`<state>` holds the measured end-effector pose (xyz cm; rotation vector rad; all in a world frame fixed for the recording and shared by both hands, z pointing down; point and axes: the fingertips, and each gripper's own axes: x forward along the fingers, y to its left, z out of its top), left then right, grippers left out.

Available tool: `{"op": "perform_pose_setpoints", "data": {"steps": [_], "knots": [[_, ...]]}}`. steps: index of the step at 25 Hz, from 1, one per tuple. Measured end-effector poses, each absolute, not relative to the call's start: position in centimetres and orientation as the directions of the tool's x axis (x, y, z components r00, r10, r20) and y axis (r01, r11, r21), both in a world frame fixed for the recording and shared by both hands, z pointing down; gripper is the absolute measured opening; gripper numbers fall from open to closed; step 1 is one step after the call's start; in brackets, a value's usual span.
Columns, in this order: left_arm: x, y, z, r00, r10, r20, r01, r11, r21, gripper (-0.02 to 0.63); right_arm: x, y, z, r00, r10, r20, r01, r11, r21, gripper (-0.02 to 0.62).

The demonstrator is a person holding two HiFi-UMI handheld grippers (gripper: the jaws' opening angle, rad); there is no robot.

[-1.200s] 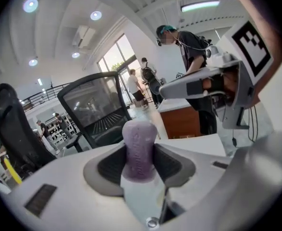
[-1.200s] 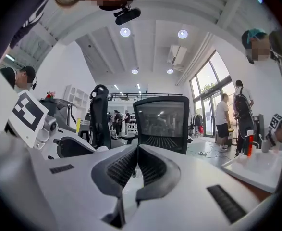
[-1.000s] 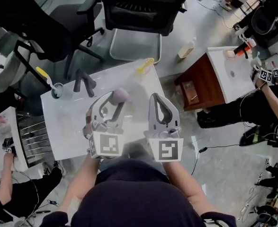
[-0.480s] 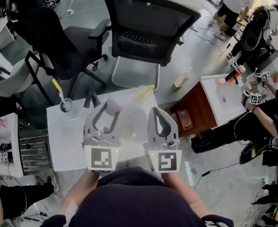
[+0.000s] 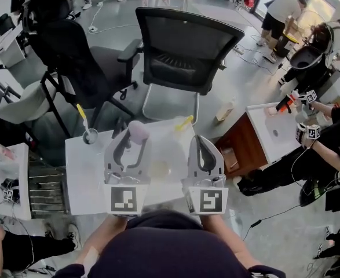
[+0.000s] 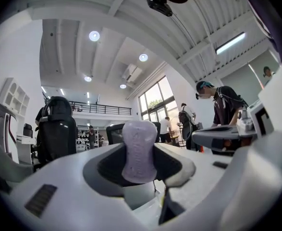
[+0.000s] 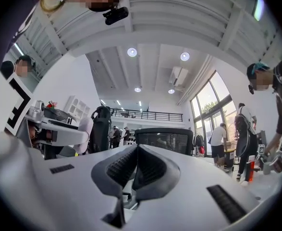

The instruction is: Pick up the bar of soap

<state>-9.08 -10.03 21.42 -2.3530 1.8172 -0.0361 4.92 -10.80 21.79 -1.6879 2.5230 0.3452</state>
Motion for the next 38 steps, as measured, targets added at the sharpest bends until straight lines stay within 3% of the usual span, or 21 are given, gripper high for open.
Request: {"op": "perform_pose_setpoints", "data": {"steps": [14,38], "knots": [[-11.8,-8.4,20.5,0.227,-0.962,-0.154,-0.968,-0.206,-0.141,0.179,3.6,-9.3,20.8,-0.353,-0.907,-0.231,-0.935,0.331,0.131,0.018],[-12.6,-8.4,20.7,0.252,-0.954,-0.164,-0.964,-0.234,-0.126,0.179,3.6,-8.6,20.3,-0.321,-0.921,-0.223,-0.945,0.294,0.147,0.017]]}}
